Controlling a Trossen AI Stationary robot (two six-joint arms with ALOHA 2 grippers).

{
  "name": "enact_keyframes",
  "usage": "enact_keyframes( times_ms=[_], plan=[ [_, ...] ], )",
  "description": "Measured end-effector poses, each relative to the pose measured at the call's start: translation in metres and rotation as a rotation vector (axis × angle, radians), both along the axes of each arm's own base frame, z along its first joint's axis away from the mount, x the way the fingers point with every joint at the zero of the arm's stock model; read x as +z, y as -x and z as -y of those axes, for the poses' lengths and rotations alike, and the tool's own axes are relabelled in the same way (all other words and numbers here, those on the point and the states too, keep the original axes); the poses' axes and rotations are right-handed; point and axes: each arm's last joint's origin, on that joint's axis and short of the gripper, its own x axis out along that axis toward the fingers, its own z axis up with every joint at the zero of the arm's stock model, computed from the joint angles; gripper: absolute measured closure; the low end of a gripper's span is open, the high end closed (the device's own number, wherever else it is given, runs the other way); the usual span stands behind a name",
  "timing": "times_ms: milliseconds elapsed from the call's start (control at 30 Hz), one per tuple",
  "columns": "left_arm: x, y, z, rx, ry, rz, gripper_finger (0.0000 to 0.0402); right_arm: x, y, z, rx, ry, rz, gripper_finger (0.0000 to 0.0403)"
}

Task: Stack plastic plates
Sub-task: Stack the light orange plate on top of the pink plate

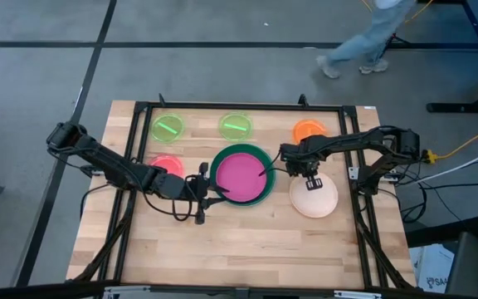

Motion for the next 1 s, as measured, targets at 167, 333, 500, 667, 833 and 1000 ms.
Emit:
enact_keyframes(
  times_ms=[167,333,500,667,833,1000],
  plan=[
    [0.0,0.0,0.0,-0.001,-0.006,-0.001,0.0301,0.002,0.002,-0.001,-0.038,-0.014,-0.006,0.0399],
    [0.0,0.0,0.0,-0.002,-0.008,-0.001,0.0301,0.012,-0.003,-0.002,-0.112,-0.089,0.012,0.0401],
    [0.0,0.0,0.0,-0.001,-0.004,-0.001,0.0301,0.031,-0.017,-0.002,-0.173,-0.152,0.065,0.0401],
    [0.0,0.0,0.0,0.0,-0.002,0.0,0.0301,0.055,-0.033,0.0,-0.217,-0.215,0.155,0.0401],
    [0.0,0.0,0.0,0.0,-0.001,0.0,0.0301,0.078,-0.048,0.002,-0.246,-0.275,0.26,0.0401],
    [0.0,0.0,0.0,-0.001,-0.004,0.0,0.0301,0.097,-0.062,0.005,-0.26,-0.275,0.377,0.0401]
  ],
)
